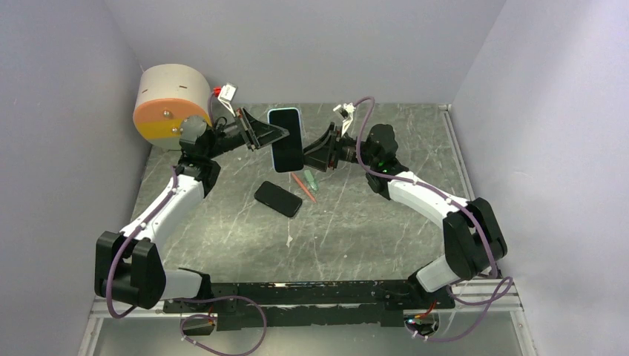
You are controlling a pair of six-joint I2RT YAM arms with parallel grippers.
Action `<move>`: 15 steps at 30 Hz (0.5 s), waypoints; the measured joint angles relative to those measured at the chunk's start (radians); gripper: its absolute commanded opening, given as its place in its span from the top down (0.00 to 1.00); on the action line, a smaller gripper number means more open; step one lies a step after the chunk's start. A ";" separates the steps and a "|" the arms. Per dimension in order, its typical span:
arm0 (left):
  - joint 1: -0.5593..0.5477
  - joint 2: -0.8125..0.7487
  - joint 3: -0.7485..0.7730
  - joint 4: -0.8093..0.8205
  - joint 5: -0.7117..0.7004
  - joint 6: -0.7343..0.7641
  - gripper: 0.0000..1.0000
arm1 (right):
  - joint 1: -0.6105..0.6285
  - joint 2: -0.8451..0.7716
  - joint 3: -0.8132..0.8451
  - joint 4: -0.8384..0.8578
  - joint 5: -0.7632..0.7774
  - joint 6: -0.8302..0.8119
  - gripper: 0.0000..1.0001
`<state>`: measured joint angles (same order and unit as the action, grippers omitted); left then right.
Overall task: Take the phone out of the phone case
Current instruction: Remove the phone case from the phone.
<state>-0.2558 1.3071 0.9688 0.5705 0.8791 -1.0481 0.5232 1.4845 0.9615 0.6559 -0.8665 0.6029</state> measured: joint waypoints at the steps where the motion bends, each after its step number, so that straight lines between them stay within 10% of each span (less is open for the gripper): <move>1: -0.001 0.003 0.000 0.017 0.002 -0.011 0.98 | -0.003 0.008 0.000 0.028 -0.009 0.023 0.58; 8: -0.031 0.042 0.000 0.100 0.006 -0.046 0.98 | -0.017 0.073 0.008 0.185 -0.065 0.164 0.64; 15: -0.037 0.044 0.000 0.102 -0.011 -0.026 0.92 | -0.021 0.102 0.040 0.237 -0.111 0.241 0.95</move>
<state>-0.2924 1.3514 0.9691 0.6724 0.8677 -1.0744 0.5026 1.5867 1.0012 0.8925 -0.9771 0.8436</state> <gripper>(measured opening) 0.181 0.170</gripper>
